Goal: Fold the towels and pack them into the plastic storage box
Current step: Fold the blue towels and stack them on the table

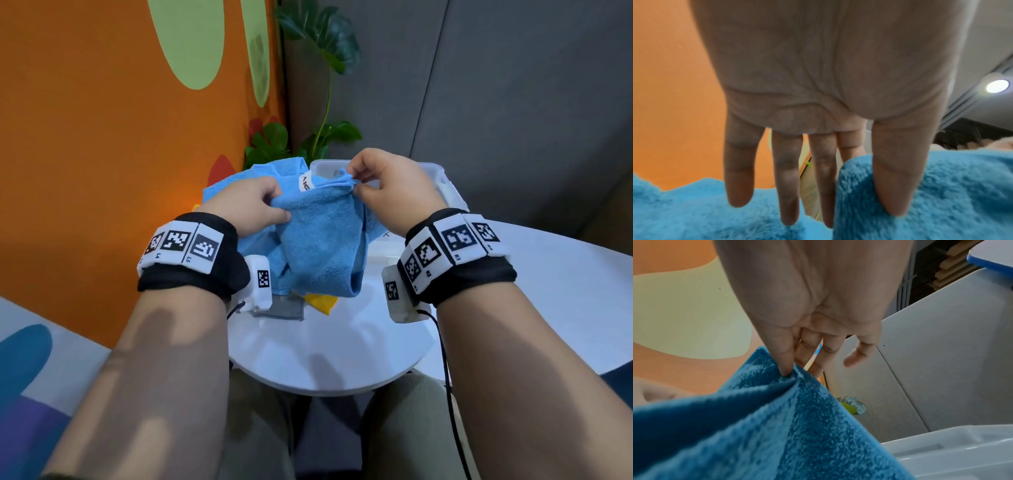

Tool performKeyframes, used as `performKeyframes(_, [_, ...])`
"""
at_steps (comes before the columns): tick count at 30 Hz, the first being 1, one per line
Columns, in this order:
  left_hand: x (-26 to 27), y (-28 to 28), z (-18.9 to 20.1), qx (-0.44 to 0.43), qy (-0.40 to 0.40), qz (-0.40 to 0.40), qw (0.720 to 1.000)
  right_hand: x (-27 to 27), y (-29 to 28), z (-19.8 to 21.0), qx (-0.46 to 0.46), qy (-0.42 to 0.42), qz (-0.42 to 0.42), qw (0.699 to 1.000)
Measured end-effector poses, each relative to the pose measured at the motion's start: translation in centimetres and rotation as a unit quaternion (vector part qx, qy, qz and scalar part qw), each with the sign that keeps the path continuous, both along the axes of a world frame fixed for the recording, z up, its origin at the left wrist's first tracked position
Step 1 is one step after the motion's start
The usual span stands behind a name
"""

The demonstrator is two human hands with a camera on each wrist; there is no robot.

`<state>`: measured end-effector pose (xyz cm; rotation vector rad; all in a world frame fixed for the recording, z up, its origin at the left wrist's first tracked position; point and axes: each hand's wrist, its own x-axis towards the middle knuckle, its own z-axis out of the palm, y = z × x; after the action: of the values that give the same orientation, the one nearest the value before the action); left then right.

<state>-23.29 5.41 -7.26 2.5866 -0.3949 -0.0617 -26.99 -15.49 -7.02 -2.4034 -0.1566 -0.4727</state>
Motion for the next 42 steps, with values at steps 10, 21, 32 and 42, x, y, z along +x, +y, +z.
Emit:
performKeyframes(10, [-1.5, -1.4, 2.1, -0.157, -0.106, -0.118, 0.975, -1.0, -1.7, 0.4, -0.026, 0.024, -0.103, 0.994])
performKeyframes(21, [0.1, -1.8, 0.1, 0.055, -0.071, 0.019, 0.996, -1.3, -2.7, 0.7, -0.018, 0.002, -0.163, 0.986])
performKeyframes(32, [-0.2, -1.3, 0.9, -0.114, -0.141, 0.019, 0.983, -0.9, -2.8, -0.1, 0.04, -0.003, -0.203, 0.978])
performKeyframes(42, [0.2, -0.9, 0.8, -0.152, -0.109, 0.022, 0.982, -0.9, -2.7, 0.0, 0.034, 0.069, -0.178, 0.981])
